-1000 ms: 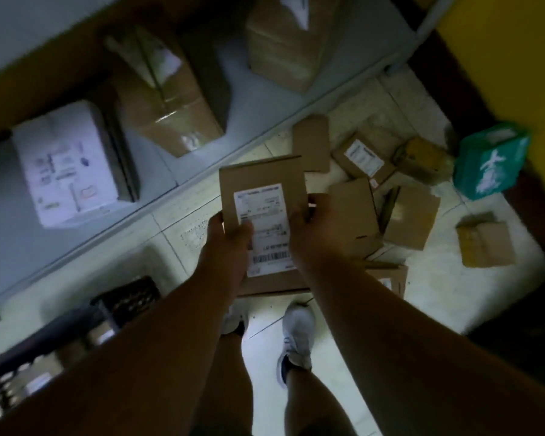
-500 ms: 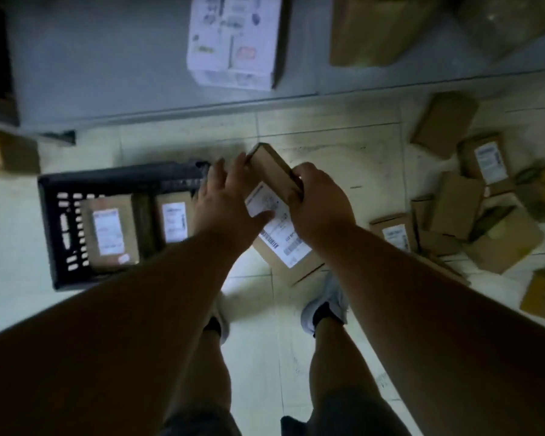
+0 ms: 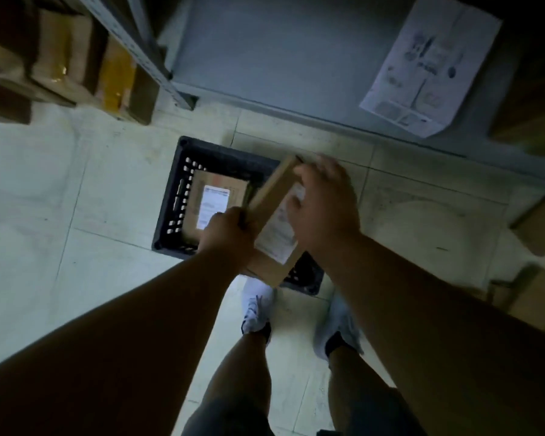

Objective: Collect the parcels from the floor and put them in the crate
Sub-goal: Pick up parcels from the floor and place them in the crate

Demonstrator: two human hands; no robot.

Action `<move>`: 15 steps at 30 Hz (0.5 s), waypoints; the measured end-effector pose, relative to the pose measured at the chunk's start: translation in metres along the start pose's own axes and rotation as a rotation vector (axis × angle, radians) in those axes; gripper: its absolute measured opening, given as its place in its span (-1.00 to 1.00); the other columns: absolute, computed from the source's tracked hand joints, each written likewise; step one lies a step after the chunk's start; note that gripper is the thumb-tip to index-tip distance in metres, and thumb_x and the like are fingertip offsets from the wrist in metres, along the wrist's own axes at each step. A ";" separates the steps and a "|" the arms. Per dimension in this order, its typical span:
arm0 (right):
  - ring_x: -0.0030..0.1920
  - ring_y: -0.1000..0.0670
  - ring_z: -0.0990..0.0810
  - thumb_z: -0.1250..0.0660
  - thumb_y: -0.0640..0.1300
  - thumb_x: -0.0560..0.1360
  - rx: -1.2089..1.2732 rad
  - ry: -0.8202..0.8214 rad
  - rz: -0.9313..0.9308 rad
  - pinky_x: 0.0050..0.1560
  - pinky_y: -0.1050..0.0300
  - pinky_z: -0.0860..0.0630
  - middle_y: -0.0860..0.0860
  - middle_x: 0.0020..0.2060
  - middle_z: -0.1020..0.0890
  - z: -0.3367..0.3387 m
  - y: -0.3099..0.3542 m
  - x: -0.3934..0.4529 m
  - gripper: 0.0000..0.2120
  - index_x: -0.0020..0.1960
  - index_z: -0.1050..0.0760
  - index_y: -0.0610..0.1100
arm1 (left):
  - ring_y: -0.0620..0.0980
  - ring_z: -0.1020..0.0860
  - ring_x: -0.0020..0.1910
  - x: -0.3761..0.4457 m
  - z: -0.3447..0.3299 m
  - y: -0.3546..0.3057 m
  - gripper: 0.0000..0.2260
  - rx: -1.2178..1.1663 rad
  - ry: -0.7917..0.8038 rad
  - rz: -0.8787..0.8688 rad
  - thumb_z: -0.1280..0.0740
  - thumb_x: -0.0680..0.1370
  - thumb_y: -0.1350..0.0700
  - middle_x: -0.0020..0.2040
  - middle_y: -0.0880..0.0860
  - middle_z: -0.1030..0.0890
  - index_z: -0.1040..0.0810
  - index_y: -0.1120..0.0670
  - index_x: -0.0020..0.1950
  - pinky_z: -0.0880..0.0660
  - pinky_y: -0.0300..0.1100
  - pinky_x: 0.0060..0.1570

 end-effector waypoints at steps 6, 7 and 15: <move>0.19 -0.16 -0.60 -0.33 0.03 0.58 0.536 0.152 -0.704 -0.30 0.22 -0.55 -0.07 0.21 -0.54 -0.100 -0.037 0.003 -0.48 0.43 -0.25 -0.13 | 0.11 -0.60 -0.01 0.037 -0.033 0.043 -0.73 -0.398 0.048 0.259 -0.17 0.64 -0.05 0.02 0.10 -0.62 -0.54 0.06 0.18 -0.61 0.07 0.03; 0.17 -0.14 -0.61 -0.29 0.03 0.61 0.578 0.209 -0.755 -0.39 0.30 -0.43 -0.06 0.15 -0.55 -0.115 -0.042 0.005 -0.55 0.41 -0.29 -0.13 | 0.09 -0.60 -0.03 0.045 -0.041 0.048 -0.72 -0.393 0.056 0.274 -0.16 0.65 -0.05 0.01 0.10 -0.61 -0.54 0.07 0.17 -0.61 0.04 0.02; 0.18 -0.20 -0.58 -0.25 -0.04 0.64 0.513 0.274 -0.869 -0.21 0.12 -0.47 -0.15 0.27 -0.54 -0.228 -0.116 0.033 -0.57 0.46 -0.27 -0.12 | 0.21 -0.53 0.14 0.123 -0.128 0.079 -0.67 0.055 0.064 0.070 -0.23 0.57 0.10 0.23 0.15 -0.47 -0.38 -0.01 0.34 -0.57 0.14 0.10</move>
Point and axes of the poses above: each hand's wrist, its own x-axis towards the middle knuckle, its own z-axis out of the back of the hand, y = z × x, the point moved 3 cm from there along x, towards the middle knuckle
